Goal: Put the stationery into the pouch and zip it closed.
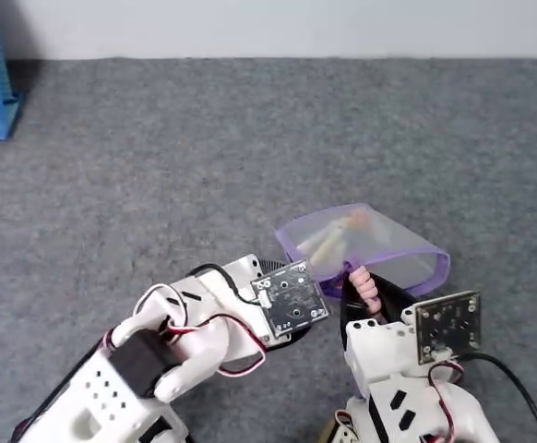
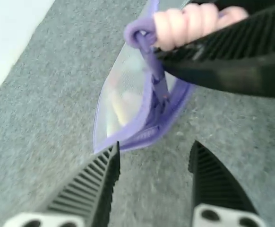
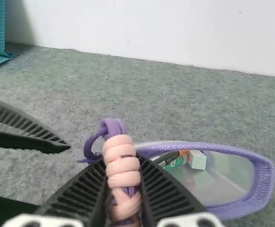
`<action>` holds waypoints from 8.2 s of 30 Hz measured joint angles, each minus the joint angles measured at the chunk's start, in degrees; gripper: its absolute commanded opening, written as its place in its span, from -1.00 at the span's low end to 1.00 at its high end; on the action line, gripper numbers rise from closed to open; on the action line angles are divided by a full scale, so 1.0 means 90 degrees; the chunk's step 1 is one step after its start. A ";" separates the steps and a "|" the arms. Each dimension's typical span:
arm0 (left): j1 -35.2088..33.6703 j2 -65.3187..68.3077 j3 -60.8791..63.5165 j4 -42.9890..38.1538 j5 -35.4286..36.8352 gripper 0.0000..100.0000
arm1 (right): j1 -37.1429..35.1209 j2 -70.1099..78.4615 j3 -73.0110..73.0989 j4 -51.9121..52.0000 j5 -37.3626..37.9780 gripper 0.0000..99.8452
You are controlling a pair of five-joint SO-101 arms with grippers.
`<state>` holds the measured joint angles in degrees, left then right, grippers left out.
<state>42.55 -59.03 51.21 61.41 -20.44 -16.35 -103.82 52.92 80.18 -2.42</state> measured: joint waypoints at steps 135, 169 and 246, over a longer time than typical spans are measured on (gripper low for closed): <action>-0.0791 -0.1827 0.1104 -0.0547 0.0381 -0.98 | -0.2335 -0.0020 0.1182 -0.0703 -0.0713 -0.66; -0.0791 -0.1875 0.1201 -0.0547 0.0381 -0.97 | -0.1319 -0.0010 0.2051 -0.2100 -0.0039 -0.92; -0.0772 -0.2784 0.1631 -0.0352 0.0938 -0.98 | 0.4103 -0.0020 0.3546 -0.5509 0.2559 -0.99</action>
<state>35.60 -84.09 65.89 58.24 -12.00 20.57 -104.00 84.84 30.59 20.62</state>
